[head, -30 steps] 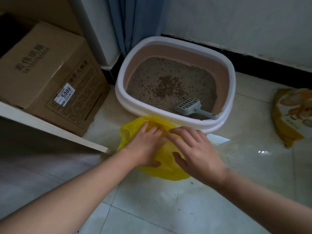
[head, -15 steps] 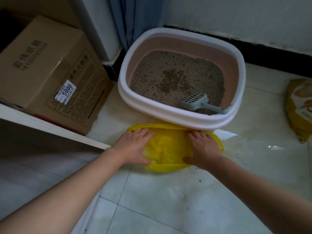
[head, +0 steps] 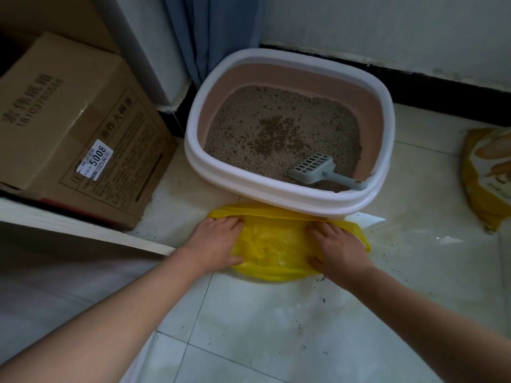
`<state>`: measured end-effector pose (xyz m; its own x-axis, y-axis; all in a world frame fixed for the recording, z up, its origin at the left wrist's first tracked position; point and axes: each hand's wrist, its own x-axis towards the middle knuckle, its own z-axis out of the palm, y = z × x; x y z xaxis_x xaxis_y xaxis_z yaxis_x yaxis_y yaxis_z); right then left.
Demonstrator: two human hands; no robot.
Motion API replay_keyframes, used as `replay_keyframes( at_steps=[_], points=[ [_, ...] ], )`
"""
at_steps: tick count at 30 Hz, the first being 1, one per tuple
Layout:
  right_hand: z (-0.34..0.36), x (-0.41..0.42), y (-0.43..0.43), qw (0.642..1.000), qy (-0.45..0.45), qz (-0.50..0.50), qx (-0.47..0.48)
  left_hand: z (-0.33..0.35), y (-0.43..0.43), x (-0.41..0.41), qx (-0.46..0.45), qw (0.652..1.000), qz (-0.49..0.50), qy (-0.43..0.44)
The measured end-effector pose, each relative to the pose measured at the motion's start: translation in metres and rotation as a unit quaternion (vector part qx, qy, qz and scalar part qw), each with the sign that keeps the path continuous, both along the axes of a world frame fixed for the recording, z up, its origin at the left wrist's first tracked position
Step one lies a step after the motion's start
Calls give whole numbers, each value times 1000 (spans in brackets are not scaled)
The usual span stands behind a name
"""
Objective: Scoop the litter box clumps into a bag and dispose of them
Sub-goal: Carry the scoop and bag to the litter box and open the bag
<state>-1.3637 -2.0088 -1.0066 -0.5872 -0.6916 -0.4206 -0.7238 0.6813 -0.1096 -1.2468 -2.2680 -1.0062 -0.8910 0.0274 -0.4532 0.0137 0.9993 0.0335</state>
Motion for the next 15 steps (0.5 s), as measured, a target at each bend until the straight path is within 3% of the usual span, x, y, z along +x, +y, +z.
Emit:
replay_keyframes(
  at_steps=[6, 11, 15],
  points=[
    [-2, 4, -4, 1000, 9, -29, 2, 2, 6, -4, -16, 999, -30, -26],
    [16, 4, 1, 999, -16, 8, -47, 3, 5, -4, 96, 977, -95, 163],
    [25, 7, 7, 994, 41, 36, -97, 11, 15, -6, 92, 945, -154, 272]
  ],
)
